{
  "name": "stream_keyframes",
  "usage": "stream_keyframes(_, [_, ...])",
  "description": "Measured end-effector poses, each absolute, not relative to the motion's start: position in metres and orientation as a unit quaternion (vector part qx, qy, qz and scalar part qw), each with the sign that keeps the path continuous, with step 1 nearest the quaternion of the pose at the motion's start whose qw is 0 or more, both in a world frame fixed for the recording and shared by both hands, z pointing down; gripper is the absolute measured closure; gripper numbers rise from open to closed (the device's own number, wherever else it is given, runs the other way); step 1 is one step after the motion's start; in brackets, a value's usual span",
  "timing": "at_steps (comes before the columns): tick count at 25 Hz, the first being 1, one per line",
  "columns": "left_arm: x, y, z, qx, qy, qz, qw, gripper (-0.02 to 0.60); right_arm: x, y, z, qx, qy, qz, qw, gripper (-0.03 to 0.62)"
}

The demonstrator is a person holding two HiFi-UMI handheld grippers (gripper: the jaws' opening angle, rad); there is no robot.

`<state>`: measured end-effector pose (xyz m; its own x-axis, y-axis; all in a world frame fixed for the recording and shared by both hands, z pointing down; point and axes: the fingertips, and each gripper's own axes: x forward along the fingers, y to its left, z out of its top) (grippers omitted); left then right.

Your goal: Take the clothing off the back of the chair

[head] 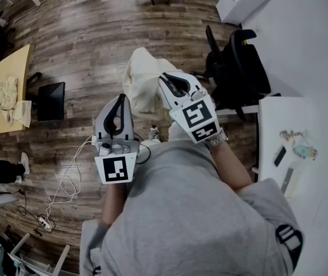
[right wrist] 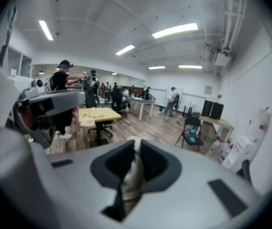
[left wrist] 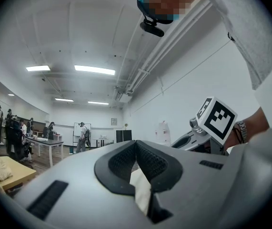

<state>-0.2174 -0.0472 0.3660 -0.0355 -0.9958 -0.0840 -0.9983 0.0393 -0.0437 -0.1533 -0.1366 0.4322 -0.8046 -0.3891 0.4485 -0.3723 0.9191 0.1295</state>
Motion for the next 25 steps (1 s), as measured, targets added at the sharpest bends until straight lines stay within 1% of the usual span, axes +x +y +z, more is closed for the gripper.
stream_keyframes(11, [-0.217, -0.047, 0.37, -0.694, 0.719, 0.012, 0.041, 0.545, -0.154, -0.124, 0.452, 0.21, -0.948, 0.011, 0.24, 0.533])
stream_keyframes(25, [-0.215, -0.047, 0.373, -0.698, 0.715, 0.008, 0.04, 0.545, -0.157, -0.116, 0.459, 0.222, -0.945, 0.004, 0.24, 0.533])
